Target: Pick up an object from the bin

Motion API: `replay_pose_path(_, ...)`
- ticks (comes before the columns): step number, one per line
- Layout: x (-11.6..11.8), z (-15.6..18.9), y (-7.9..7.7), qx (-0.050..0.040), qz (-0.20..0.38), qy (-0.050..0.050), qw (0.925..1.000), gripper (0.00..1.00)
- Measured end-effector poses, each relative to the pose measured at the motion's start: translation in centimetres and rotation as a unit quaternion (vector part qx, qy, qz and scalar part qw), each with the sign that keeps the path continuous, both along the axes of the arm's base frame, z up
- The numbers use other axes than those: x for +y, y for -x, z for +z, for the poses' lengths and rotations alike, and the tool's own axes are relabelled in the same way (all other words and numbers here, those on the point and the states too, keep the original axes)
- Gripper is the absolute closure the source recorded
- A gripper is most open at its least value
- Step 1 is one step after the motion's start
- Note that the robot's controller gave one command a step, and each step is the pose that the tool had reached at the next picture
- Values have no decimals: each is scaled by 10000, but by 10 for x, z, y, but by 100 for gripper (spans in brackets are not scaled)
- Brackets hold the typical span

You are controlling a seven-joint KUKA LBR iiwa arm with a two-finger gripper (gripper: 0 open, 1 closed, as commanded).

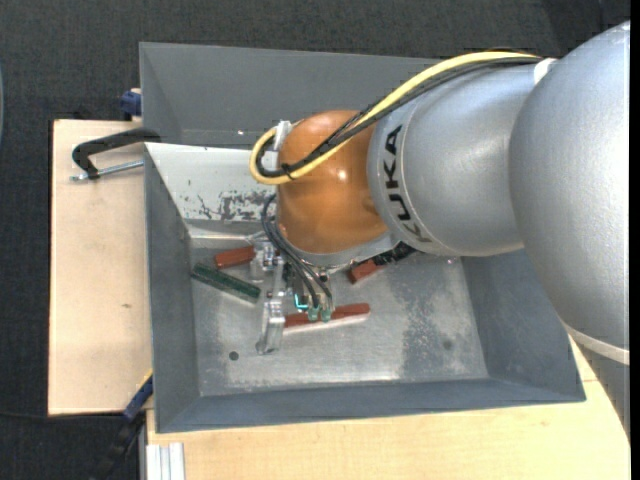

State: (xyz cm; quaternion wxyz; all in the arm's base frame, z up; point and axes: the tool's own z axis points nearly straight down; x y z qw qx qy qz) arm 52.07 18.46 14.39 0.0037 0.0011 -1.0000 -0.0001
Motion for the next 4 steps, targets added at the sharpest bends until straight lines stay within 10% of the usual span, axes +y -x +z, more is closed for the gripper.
replay_pose_path(1, -1, 4, -2, -40, -8, -8, 10000, 0)
replay_pose_path(3, -37, -48, -70, -51, 522, -11, 9986, 0)
replay_pose_path(4, -19, -61, -66, -58, -169, 4, 9998, 0)
